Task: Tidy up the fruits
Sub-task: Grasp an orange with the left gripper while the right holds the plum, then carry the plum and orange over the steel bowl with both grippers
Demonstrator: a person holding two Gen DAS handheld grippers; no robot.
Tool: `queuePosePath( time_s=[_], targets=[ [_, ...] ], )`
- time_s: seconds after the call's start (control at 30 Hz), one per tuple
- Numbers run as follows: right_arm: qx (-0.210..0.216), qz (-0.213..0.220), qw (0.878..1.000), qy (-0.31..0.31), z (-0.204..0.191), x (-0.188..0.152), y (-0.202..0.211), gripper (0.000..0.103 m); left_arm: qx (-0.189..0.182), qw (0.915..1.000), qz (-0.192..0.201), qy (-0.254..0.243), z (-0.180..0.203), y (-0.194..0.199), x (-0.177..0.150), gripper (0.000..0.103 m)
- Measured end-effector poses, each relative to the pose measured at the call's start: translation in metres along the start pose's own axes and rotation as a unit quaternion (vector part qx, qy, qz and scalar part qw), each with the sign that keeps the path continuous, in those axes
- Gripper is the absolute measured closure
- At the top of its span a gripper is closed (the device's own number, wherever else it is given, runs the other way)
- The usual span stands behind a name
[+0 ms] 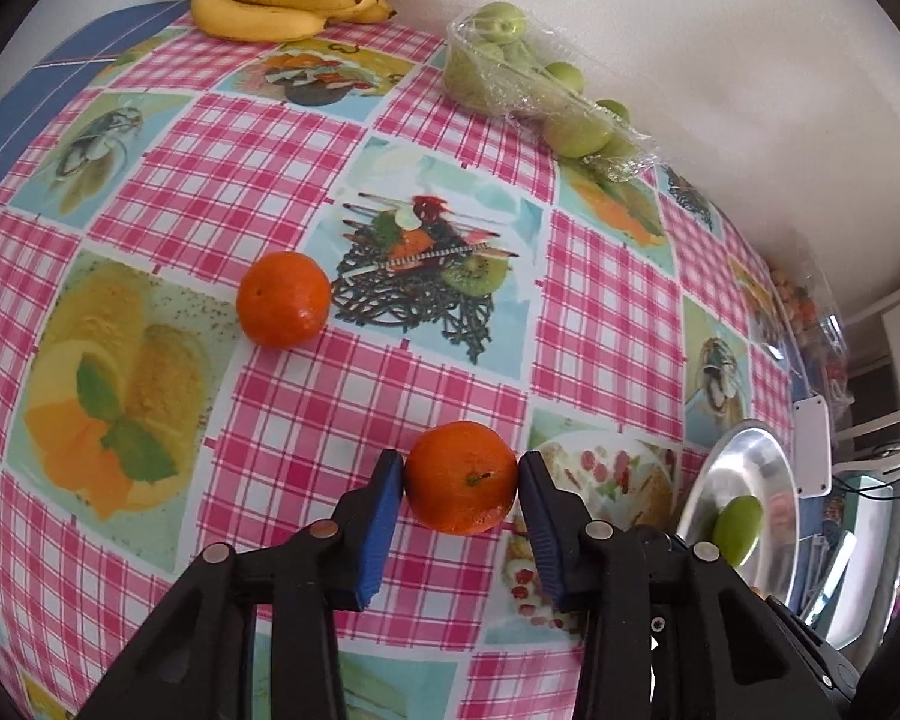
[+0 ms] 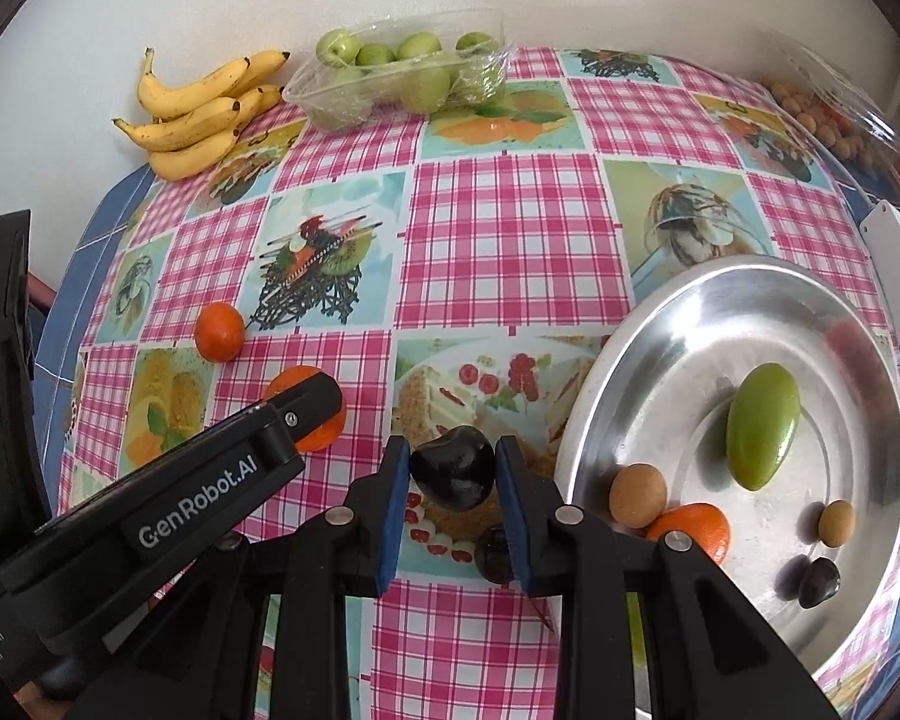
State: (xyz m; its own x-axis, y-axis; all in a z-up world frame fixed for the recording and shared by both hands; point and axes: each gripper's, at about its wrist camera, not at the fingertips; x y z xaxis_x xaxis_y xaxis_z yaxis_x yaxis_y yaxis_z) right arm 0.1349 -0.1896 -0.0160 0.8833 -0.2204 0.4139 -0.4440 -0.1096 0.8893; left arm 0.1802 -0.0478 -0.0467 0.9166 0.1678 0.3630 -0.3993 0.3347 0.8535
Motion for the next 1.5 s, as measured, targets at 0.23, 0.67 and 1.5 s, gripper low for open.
queuePosePath(
  time_s=[0.23,0.67,1.5],
  targets=[
    [0.001,0.021,1.0,-0.002,0.001,0.006,0.02,0.073,-0.01,0.9995,0.03,-0.005,0.012,0.029,0.007,0.061],
    [-0.002,0.038,0.999,-0.005,0.007,0.012,0.049,0.073,-0.01,0.9985,0.051,-0.017,0.027,0.061,0.01,0.061],
    [-0.069,0.043,0.992,-0.094,0.108,0.002,0.067,0.072,-0.015,0.9942,0.027,-0.103,0.105,0.042,-0.031,0.061]
  ],
)
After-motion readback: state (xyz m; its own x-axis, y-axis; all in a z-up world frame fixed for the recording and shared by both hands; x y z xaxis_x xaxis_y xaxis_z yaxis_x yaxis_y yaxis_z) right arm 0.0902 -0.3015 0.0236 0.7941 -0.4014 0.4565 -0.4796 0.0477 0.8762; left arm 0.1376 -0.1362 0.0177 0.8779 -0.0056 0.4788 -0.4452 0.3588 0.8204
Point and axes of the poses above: each gripper's, at about its wrist camera, not at the fingertips, and y roughly against the way its jaws point, z to its right, x to its top, and after that the axes turned 5 degrees about z, right-handed
